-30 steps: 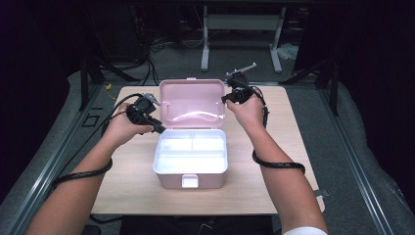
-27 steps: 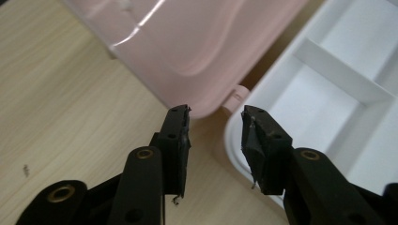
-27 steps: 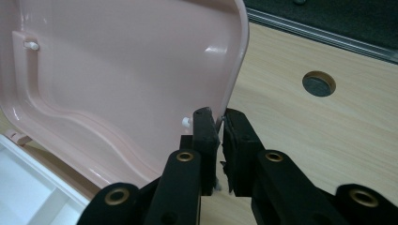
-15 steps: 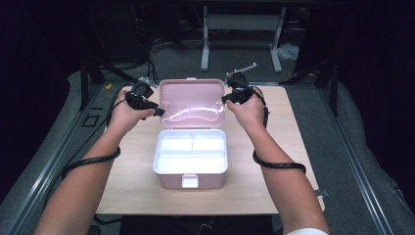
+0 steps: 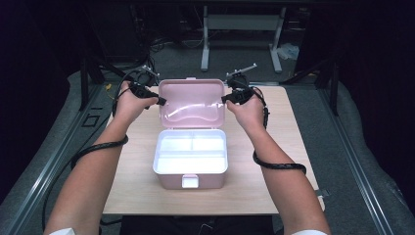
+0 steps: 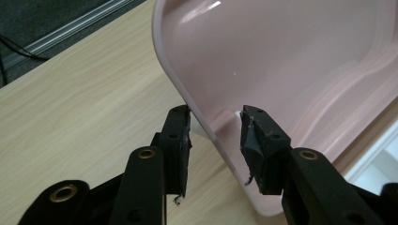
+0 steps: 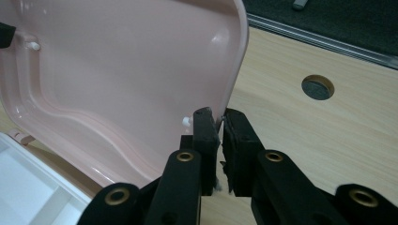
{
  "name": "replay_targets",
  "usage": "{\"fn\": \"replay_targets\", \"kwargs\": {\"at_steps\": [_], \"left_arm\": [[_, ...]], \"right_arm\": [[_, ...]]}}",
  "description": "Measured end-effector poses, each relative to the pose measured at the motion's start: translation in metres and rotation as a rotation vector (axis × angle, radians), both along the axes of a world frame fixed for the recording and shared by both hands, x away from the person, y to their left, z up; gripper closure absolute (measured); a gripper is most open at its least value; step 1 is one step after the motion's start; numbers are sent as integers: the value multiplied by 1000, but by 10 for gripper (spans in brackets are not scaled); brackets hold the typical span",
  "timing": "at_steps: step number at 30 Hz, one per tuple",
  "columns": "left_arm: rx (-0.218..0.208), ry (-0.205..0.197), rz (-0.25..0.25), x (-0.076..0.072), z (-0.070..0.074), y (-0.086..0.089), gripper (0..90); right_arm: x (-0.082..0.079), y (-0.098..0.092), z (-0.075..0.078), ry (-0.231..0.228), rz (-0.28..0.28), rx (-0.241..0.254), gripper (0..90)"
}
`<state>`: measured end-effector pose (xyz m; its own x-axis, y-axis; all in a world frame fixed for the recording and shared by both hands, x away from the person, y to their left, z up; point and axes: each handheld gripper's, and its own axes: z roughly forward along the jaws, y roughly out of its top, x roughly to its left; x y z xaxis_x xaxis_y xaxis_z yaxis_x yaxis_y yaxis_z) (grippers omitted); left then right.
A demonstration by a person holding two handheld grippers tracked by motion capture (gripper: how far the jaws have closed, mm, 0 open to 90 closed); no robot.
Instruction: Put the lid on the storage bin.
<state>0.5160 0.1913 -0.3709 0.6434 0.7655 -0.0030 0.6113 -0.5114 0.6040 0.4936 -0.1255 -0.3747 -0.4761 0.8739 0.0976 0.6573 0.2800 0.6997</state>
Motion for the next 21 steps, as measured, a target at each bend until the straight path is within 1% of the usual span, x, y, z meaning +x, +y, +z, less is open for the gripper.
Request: {"fn": "replay_targets", "kwargs": {"at_steps": [2,4,5,7,8,12,15,18,19,21], "left_arm": [[26,7,3,2,0,-3,667],[23,13,20,4,0,-3,699],[25,22,22,5,0,-3,701],[17,30,33,6,1,-4,709],[15,32,32,6,2,-4,712],[-22,17,46,6,6,-1,729],[-27,20,53,6,6,0,750],[-11,16,49,5,8,-2,759],[-12,15,51,4,8,-2,760],[-7,11,50,4,9,-3,761]], "right_arm": [[-1,0,0,-2,4,0,840],[-1,0,1,-4,0,-2,841],[-2,1,1,-10,-6,-6,841],[-3,1,1,-11,-7,-11,840],[-3,1,1,-11,-7,-8,840],[-4,-2,0,-16,-6,3,840],[-6,-1,1,-21,-5,2,840],[-7,-2,1,-25,4,9,839],[-7,-3,0,-31,-3,9,836],[-6,-4,-1,-29,0,14,831]]}}
